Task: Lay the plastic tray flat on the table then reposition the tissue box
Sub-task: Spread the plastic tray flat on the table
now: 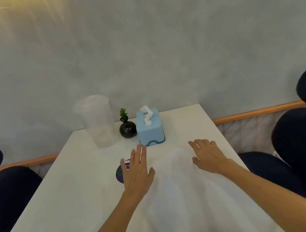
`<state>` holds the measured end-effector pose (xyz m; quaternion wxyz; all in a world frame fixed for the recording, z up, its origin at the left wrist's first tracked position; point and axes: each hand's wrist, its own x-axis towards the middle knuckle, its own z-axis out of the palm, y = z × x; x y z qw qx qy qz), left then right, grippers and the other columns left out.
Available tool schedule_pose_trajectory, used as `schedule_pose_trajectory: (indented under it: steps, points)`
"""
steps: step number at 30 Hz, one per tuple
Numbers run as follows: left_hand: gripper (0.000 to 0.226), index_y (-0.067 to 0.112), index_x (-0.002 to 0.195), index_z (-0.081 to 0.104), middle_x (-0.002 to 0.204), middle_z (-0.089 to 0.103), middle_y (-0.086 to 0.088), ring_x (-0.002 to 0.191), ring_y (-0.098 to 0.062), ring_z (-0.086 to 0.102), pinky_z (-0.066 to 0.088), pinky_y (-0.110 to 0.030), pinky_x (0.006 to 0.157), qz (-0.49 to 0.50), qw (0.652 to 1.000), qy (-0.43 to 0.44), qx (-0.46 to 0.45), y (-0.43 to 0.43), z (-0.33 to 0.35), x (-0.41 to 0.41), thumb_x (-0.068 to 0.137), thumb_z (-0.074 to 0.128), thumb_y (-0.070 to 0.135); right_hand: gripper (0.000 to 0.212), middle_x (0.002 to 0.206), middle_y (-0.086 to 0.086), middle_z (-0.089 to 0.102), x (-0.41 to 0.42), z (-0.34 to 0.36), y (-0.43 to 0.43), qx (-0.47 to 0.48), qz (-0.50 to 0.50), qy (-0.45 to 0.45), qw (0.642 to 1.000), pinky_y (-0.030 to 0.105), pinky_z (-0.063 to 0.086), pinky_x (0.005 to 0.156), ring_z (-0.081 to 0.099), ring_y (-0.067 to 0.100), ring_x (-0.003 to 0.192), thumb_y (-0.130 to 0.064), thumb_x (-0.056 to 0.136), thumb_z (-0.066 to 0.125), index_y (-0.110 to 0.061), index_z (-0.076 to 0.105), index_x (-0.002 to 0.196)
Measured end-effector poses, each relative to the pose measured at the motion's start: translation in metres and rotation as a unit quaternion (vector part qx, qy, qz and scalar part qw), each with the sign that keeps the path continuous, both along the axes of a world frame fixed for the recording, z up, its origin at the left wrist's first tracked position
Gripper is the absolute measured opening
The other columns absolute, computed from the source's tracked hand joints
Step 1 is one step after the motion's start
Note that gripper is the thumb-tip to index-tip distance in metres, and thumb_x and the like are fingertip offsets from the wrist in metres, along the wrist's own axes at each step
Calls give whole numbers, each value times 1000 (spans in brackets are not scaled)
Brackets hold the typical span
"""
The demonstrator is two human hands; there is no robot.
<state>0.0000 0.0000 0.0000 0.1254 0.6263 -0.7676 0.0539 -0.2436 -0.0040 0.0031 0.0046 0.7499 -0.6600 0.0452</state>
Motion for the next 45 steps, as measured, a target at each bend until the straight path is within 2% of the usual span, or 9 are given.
schedule_pose_trajectory:
  steps: [5, 9, 12, 17, 23, 26, 34, 40, 45]
  points:
    - [77, 5, 148, 15, 152, 25, -16, 133, -33, 39, 41, -49, 100, 202, 963, 81, 160, 19, -16, 9, 89, 55, 34, 43, 129, 15, 50, -5, -19, 14, 51, -67, -6, 996, 40, 42, 95, 50, 33, 114, -15, 93, 45, -4, 39, 135]
    - [71, 2, 142, 22, 138, 39, -19, 120, -38, 53, 46, -45, 94, 245, 927, 188, 213, 26, -20, 11, 89, 58, 32, 25, 121, 16, 52, -10, -26, 17, 63, -92, -46, 993, 34, 47, 84, 51, 30, 110, 3, 93, 40, 0, 52, 114]
    - [73, 0, 140, 23, 134, 45, -25, 118, -43, 52, 45, -48, 96, 256, 900, 273, 224, 31, -28, 15, 86, 64, 25, 31, 121, 17, 52, -13, -30, 18, 65, -99, -57, 991, 32, 47, 81, 51, 29, 112, 13, 90, 36, 0, 52, 114]
    - [42, -4, 117, 38, 116, 55, -27, 98, -46, 62, 57, -54, 82, 266, 866, 362, 221, 36, -40, 23, 83, 61, 6, 31, 122, 17, 53, -18, -29, 18, 72, -120, -75, 987, 32, 48, 85, 53, 29, 111, 12, 91, 37, 0, 52, 116]
    - [26, -6, 110, 52, 108, 60, -24, 97, -42, 61, 55, -44, 80, 222, 888, 356, 190, 19, -32, 13, 85, 58, -1, 23, 121, 17, 53, -27, -29, 20, 84, -165, -119, 975, 34, 49, 87, 56, 30, 109, 1, 94, 44, 1, 51, 116]
    - [25, -4, 109, 55, 95, 60, -18, 91, -35, 59, 43, -33, 74, 180, 890, 381, 173, 8, -24, -3, 84, 58, -7, 24, 122, 16, 55, -37, -29, 22, 81, -201, -133, 967, 34, 50, 90, 58, 30, 109, -4, 94, 46, 1, 51, 118]
    - [31, 17, 70, 47, 86, 57, -11, 81, -23, 54, 45, -32, 72, 154, 905, 354, 177, 2, -27, -30, 81, 61, -8, 28, 122, 16, 59, -58, -25, 23, 71, -255, -157, 951, 34, 53, 89, 63, 31, 106, -6, 97, 46, 1, 52, 122]
    - [13, 7, 96, 57, 88, 59, -7, 79, -20, 55, 41, -27, 69, 138, 931, 286, 181, -5, -23, -33, 84, 64, 5, 23, 115, 19, 60, -67, -26, 25, 83, -258, -178, 946, 35, 55, 79, 53, 24, 79, -2, 94, 47, 4, 54, 116]
    - [13, 5, 98, 60, 87, 60, -6, 78, -21, 55, 42, -29, 68, 122, 941, 265, 173, -5, -25, -37, 85, 62, 5, 29, 119, 18, 61, -76, -25, 27, 92, -268, -193, 939, 35, 55, 83, 64, 30, 92, -9, 97, 49, 2, 53, 124]
